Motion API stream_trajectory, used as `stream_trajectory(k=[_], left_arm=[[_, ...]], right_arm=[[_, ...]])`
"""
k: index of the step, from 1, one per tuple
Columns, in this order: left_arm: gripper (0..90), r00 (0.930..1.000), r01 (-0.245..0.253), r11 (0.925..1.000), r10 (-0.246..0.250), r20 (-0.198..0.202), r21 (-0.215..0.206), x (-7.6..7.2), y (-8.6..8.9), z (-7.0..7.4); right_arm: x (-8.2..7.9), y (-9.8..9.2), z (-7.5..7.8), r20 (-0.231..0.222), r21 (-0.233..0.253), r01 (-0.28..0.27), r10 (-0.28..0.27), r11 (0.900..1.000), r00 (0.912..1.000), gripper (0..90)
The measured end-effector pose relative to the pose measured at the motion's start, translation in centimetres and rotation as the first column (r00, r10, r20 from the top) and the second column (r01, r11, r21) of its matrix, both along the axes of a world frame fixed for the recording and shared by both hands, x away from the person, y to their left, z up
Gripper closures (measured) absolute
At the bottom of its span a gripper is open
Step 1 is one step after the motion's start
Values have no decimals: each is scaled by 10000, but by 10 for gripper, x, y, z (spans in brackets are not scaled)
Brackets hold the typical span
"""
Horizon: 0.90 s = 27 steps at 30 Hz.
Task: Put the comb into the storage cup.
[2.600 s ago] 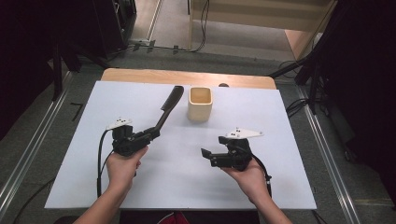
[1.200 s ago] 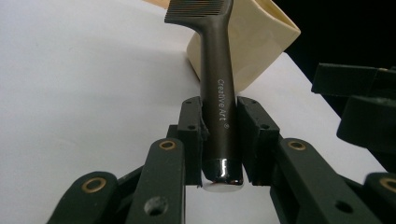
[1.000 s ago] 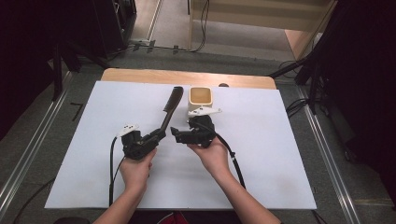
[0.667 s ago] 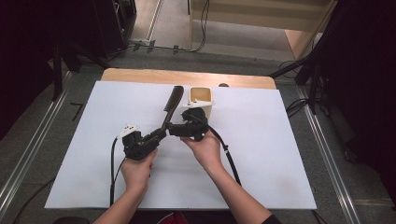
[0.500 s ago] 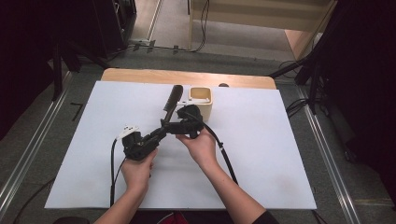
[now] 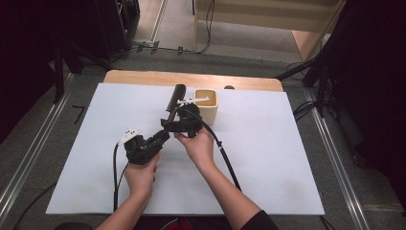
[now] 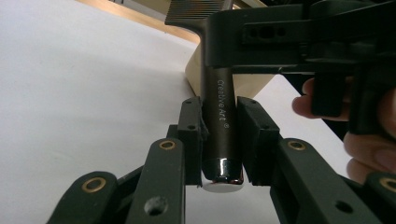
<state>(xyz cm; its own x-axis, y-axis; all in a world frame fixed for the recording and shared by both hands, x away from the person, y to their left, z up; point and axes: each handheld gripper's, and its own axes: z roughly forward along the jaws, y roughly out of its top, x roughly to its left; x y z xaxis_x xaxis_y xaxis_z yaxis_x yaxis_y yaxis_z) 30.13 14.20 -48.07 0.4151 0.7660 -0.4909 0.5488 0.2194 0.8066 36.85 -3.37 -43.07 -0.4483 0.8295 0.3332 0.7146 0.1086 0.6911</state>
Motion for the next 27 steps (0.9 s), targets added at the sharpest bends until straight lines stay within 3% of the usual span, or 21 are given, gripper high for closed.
stream_trajectory(k=[6,10,17,27], left_arm=[[736,10000,-26,9999,25,-67,-152,1,2,0],[736,10000,-42,9985,43,21,-540,1,3,-1],[736,9998,-153,9974,162,118,-702,0,3,-3],[735,9994,-203,9951,230,272,-967,-2,4,-5]], right_arm=[[3,2,-1,-154,173,157,-155,9997,9998,251],[5,3,0,-407,332,211,-198,9992,9990,276],[8,7,2,-675,517,468,-433,9976,9968,327],[14,11,5,-1158,816,1078,-980,9908,9884,504]])
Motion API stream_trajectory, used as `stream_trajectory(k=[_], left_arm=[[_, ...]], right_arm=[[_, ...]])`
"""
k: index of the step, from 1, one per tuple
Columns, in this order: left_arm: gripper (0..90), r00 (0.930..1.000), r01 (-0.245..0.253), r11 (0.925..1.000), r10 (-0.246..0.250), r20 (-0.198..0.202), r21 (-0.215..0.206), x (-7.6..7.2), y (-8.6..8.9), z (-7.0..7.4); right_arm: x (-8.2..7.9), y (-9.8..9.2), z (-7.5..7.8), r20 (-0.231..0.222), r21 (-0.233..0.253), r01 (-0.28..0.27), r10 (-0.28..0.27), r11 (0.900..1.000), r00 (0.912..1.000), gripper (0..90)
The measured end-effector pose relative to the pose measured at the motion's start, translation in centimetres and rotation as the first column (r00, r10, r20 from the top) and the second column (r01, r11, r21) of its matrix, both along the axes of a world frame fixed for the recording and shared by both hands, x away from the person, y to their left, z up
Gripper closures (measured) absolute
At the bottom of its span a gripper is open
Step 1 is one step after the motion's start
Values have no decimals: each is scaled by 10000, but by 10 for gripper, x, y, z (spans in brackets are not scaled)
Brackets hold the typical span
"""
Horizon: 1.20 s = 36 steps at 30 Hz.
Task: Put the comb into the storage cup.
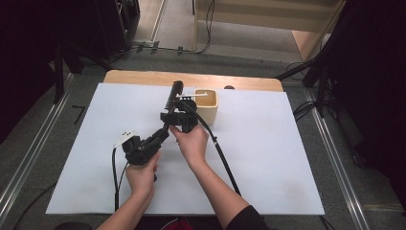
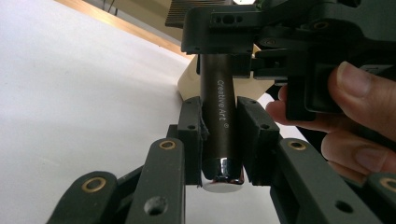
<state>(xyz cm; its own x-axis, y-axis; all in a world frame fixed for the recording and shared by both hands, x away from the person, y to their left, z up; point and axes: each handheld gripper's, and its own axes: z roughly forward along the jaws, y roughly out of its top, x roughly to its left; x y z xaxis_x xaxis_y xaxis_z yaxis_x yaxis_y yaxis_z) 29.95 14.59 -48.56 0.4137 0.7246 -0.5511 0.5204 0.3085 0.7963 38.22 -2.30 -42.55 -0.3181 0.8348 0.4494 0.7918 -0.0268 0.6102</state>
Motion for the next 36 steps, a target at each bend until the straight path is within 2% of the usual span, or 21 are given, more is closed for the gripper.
stream_trajectory(k=[6,11,14,16,29,36], left_arm=[[736,10000,42,9998,-41,62,-173,0,0,-1],[735,9999,108,9996,-105,132,-257,-1,-1,-1],[735,9999,153,9989,-152,36,-444,-1,0,-2],[735,9998,195,9988,-197,-30,-452,-1,-1,-3],[732,9992,381,9971,-388,-87,-654,1,-1,-5],[731,9988,476,9962,-481,-50,-723,0,-2,-5]], right_arm=[[2,-2,0,-238,302,208,-201,9993,9995,598],[2,-5,2,-330,518,252,-236,9983,9992,621],[3,-6,2,-442,664,262,-233,9974,9988,630],[4,-8,1,-714,692,280,-231,9972,9972,634],[5,-10,2,-915,958,251,-163,9951,9957,660],[4,-9,8,-827,1088,177,-87,9939,9965,684]])
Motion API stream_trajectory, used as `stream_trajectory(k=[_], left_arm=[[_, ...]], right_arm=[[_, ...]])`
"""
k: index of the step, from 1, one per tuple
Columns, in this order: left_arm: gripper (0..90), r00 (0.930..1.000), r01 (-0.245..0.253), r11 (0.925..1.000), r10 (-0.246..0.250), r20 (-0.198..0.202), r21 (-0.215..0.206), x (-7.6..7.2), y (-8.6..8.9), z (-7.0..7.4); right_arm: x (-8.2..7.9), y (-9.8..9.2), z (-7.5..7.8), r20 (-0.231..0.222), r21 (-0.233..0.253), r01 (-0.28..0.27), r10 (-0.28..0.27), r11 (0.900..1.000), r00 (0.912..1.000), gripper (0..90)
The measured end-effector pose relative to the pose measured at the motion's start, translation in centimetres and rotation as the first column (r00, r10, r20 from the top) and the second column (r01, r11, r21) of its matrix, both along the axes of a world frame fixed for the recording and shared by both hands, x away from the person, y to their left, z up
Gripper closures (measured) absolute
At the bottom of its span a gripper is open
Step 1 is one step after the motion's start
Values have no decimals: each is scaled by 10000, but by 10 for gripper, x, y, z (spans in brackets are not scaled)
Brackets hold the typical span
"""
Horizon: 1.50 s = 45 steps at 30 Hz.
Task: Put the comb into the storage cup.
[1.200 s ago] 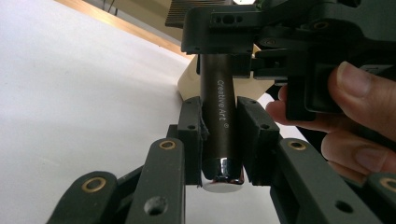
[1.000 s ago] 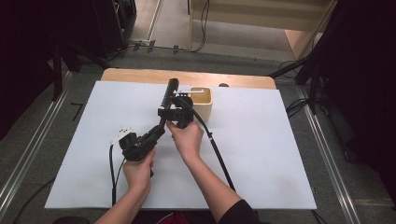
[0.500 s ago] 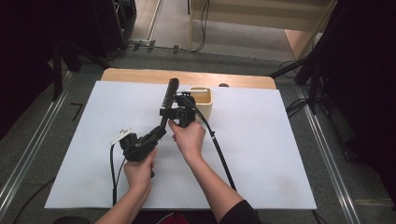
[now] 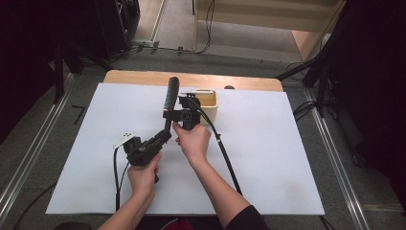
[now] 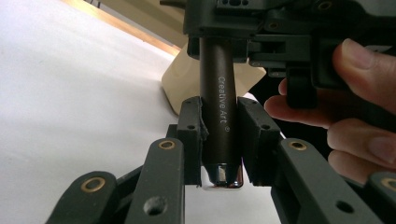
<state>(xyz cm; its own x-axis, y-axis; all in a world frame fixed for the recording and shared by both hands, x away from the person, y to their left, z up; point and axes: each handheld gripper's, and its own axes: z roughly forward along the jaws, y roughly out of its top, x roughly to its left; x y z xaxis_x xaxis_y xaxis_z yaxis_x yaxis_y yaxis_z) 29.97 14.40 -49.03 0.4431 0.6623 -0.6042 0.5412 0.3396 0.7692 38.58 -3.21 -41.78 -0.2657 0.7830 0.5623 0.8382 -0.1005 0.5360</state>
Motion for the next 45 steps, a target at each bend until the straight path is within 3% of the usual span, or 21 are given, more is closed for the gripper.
stream_trajectory(k=[7,13,17,24,27,30,32,35,39,45], left_arm=[[725,9999,135,9999,-135,52,-46,0,0,1],[703,9994,297,9991,-301,150,300,0,-1,6],[533,9975,624,9971,-608,-365,435,3,-1,7],[412,9913,1045,9899,-958,-905,962,6,0,13],[394,9856,1410,9764,-1229,-1158,1636,5,-2,16],[369,9740,1921,9640,-1644,-1559,1837,5,-4,19],[365,9723,2042,9569,-1737,-1567,2063,4,-3,22],[367,9606,2450,9439,-2055,-1872,2212,5,-3,25],[365,9430,3035,9171,-2502,-2196,2584,6,-1,26],[348,9248,3542,8975,-2946,-2407,2626,8,5,28]], right_arm=[[-3,1,5,173,47,-99,98,9999,9998,695],[-4,1,7,242,199,-208,203,9996,9995,702],[-4,0,7,288,217,-277,271,9994,9992,703],[-3,0,7,385,-81,-369,372,9993,9986,703],[-3,-1,7,479,-170,-438,446,9989,9979,703],[-2,-3,7,611,-193,-468,479,9987,9970,703],[-3,-3,7,668,-237,-544,559,9982,9962,704],[-4,-5,8,805,-277,-678,698,9973,9943,703],[-6,-7,8,954,-378,-800,833,9961,9919,703],[-7,-12,7,1109,-392,-856,895,9956,9898,703]])
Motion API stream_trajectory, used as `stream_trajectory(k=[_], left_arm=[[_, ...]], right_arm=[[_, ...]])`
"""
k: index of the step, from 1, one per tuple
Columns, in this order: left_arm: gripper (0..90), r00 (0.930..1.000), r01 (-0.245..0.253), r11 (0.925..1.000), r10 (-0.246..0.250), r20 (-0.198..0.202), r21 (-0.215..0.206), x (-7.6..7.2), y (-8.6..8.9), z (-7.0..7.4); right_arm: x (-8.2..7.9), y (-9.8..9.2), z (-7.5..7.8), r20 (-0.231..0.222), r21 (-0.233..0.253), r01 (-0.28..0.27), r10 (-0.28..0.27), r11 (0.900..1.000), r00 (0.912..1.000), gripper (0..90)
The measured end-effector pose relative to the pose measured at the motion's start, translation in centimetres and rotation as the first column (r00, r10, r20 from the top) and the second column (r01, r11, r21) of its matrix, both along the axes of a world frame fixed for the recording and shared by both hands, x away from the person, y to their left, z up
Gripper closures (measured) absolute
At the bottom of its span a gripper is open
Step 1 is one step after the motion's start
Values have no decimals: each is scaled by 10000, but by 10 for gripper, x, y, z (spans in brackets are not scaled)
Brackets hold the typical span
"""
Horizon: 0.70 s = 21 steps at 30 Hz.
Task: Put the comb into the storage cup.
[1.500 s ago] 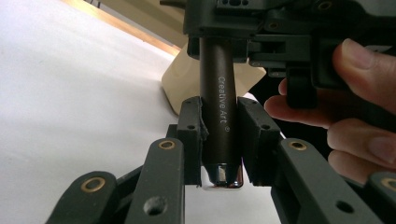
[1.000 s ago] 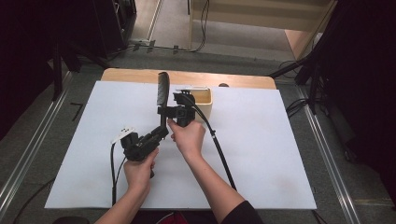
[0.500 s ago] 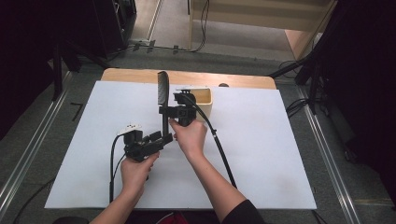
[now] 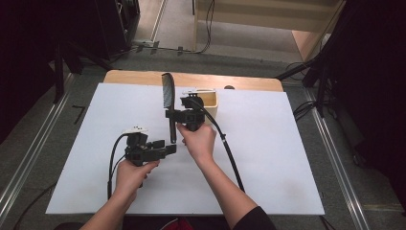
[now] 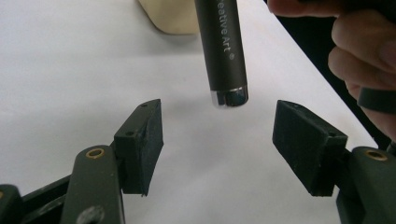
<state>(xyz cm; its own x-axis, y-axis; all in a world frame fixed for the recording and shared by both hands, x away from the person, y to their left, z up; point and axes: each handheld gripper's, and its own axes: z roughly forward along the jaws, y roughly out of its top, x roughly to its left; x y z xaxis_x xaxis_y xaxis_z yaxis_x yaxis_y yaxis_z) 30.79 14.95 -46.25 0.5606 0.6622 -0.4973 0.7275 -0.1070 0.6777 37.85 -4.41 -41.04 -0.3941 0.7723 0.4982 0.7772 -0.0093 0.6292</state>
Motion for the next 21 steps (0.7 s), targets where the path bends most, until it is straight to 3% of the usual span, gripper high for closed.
stream_trajectory(k=[4,6,11,18,21], left_arm=[[327,9974,595,9981,-588,-410,160,2,3,0],[311,9956,877,9955,-864,-361,366,2,6,0],[310,9936,1031,9933,-1004,-523,515,5,10,-1],[305,9885,1478,9821,-1427,-510,1167,4,10,-3],[306,9840,1775,9725,-1725,-456,1507,3,10,-4]], right_arm=[[0,-4,-1,59,46,-76,76,10000,10000,703],[-1,-5,-2,144,50,-98,97,9999,9998,704],[-3,-6,-4,225,17,-213,213,9998,9995,703],[-6,-9,-5,407,27,-335,334,9994,9986,703],[-7,-10,-5,473,-3,-406,406,9992,9981,703]])
